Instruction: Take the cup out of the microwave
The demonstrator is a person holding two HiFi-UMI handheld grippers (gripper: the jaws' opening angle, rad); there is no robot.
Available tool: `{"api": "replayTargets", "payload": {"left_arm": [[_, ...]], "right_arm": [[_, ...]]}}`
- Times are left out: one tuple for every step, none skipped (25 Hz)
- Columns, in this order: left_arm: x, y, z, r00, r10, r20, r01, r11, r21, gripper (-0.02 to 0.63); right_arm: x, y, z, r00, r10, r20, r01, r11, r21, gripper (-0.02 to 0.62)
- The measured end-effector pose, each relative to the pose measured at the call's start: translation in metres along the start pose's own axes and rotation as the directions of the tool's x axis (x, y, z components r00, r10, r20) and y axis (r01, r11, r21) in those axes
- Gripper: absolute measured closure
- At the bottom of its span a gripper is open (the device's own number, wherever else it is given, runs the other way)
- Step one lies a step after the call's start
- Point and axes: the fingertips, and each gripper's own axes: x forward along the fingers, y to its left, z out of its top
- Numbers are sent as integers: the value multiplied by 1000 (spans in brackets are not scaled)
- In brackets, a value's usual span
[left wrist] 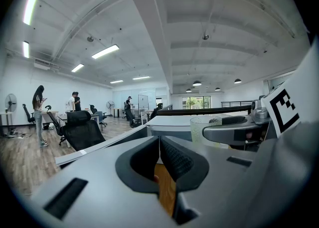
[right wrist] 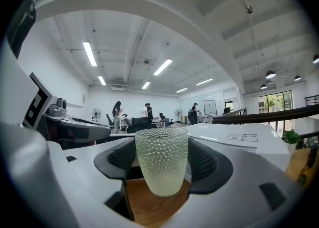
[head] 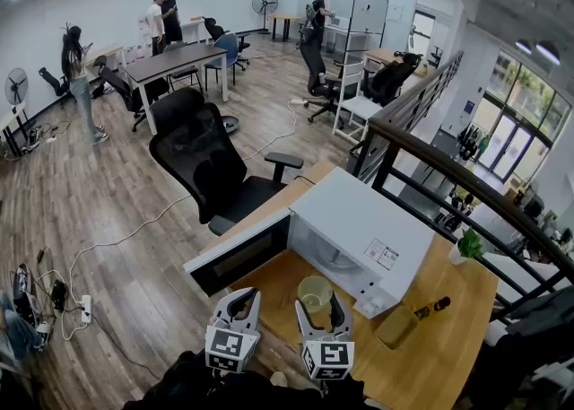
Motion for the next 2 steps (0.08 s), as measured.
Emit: {"api": "replayTargets", "payload": {"left_arm": [[0, 1, 0, 1000, 2, 0, -2, 1000, 2, 578], [0, 1, -1, 1000, 3, -1, -3, 1000, 3, 578]], "right_arm": [[0, 0, 0, 1000, 0, 1, 0, 1000, 0, 255], [0, 0, 0, 1000, 0, 2, 0, 1000, -1, 255]]}}
